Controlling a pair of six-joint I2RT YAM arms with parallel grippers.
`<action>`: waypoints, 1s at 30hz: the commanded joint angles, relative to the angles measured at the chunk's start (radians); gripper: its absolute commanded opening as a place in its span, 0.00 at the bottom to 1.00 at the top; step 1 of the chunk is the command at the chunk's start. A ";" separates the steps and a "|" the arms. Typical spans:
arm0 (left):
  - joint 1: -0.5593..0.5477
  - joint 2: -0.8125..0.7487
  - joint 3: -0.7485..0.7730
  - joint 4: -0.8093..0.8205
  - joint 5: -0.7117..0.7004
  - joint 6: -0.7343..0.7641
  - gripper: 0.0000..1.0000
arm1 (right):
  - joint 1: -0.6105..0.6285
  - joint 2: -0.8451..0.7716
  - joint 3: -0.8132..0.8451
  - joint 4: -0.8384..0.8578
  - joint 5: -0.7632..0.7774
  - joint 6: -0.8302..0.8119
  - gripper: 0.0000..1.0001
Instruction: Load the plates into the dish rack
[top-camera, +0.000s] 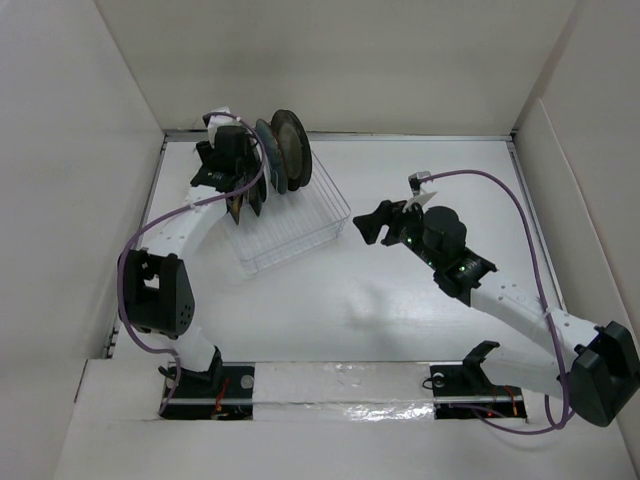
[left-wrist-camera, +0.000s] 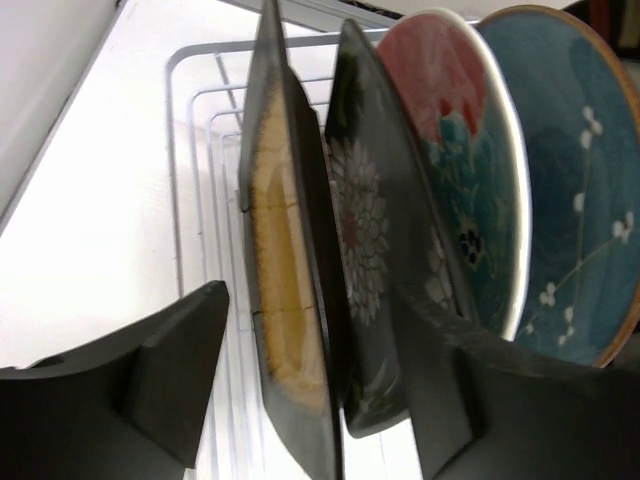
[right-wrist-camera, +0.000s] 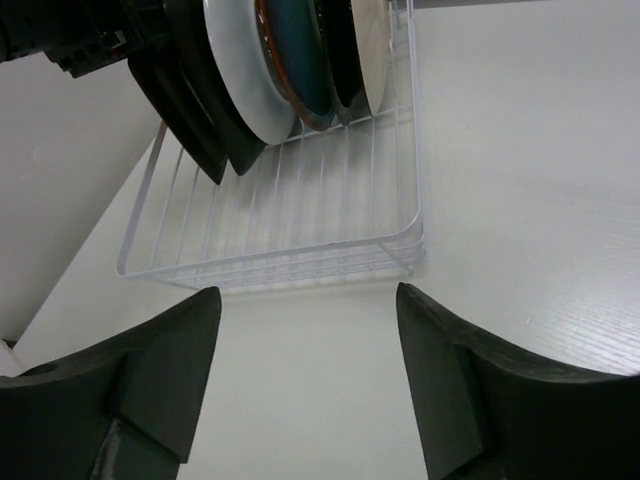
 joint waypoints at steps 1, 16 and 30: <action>0.007 -0.069 0.009 0.011 -0.010 -0.020 0.64 | 0.002 -0.034 -0.013 0.015 -0.004 -0.011 0.80; 0.007 -0.505 -0.107 -0.022 0.083 -0.180 0.99 | -0.150 -0.297 -0.114 -0.027 0.213 0.061 1.00; 0.007 -1.027 -0.497 -0.077 0.177 -0.191 0.99 | -0.249 -0.514 -0.211 -0.060 0.363 0.108 1.00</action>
